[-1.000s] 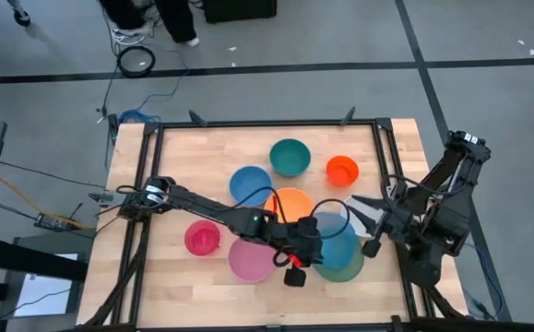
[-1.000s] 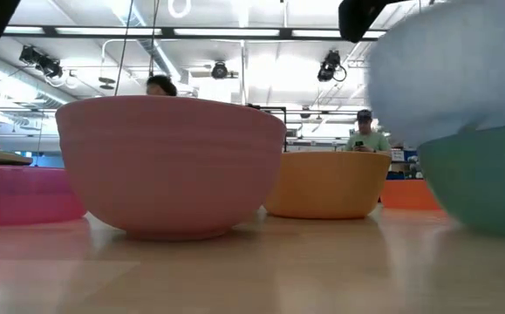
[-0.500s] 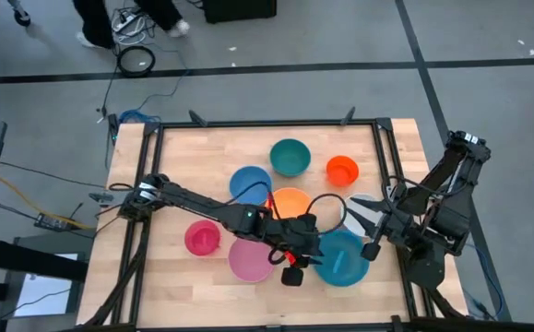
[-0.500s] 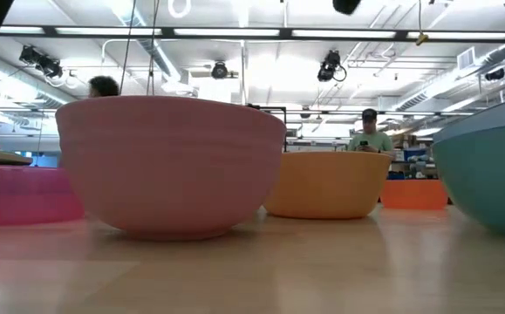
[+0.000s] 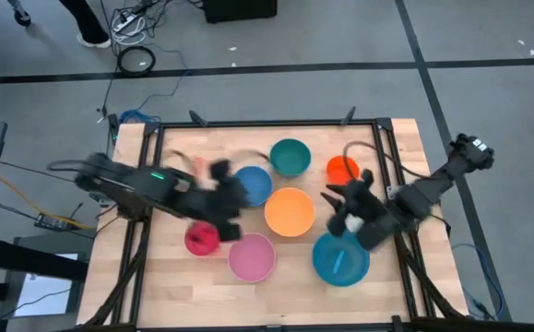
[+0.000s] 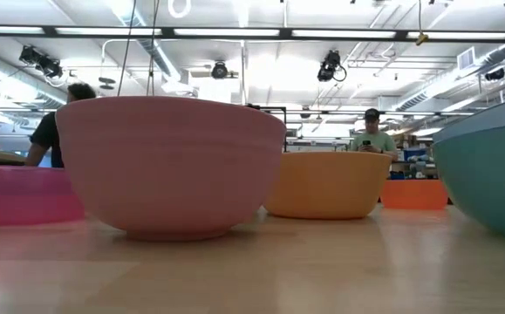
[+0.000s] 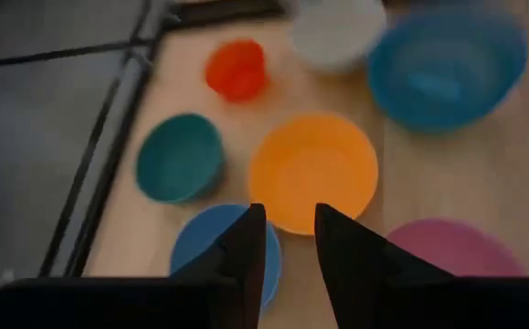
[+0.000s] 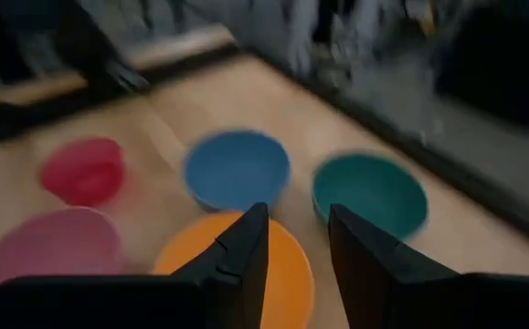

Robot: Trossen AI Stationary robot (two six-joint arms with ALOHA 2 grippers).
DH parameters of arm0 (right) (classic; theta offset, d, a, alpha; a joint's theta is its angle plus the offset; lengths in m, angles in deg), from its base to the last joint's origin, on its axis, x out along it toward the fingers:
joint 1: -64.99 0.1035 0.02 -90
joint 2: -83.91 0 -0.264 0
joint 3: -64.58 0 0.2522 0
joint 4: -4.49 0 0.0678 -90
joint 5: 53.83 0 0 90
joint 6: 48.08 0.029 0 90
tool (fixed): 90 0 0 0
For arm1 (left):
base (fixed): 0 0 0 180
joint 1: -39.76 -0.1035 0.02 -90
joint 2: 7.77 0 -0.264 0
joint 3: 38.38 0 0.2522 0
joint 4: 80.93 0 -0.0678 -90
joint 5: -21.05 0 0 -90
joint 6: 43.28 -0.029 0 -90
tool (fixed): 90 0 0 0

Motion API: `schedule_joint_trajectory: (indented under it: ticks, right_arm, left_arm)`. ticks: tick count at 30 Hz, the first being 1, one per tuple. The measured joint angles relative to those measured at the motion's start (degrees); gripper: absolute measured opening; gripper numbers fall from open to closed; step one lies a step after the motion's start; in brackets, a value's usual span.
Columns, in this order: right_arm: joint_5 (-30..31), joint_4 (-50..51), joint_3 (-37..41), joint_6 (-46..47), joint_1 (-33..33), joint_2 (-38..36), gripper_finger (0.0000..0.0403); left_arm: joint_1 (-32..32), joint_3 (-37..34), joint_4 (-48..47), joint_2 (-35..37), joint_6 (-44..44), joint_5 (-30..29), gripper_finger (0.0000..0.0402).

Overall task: Nest bowls inside each other
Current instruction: Stack the orange bowl on top of the light blue

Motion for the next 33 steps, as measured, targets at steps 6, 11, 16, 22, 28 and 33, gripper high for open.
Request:
schedule_joint_trajectory:
  ticks: [6,11,16,22,28,33]
  right_arm:
    - [-17.2,2.2,0.0,0.0,-14.1,6.6,0.0107]
    - [-26.6,3.9,0.0,-2.4,-20.8,14.0,0.0107]
    - [-31.8,-0.2,0.1,-6.1,-23.6,19.4,0.0107]
    - [-38.1,-2.5,0.1,-7.0,-26.7,22.4,0.0107]
    - [-41.5,-3.7,0.0,-7.2,-28.5,23.6,0.0107]
    - [-41.7,-3.7,0.1,-8.3,-29.4,26.0,0.0107]
  left_arm:
    - [3.9,-6.9,-1.3,11.2,5.2,-3.6,0.0106]
    - [6.8,-18.4,-1.3,20.7,14.1,-4.8,0.0106]
    - [9.7,-32.8,1.1,28.7,23.7,-6.3,0.0106]
    - [11.5,-47.6,16.1,35.5,25.3,-6.3,0.0106]
    - [11.7,-55.6,24.2,38.2,25.5,-6.3,0.0106]
    - [11.7,-59.6,29.3,38.3,25.6,-6.2,0.0106]
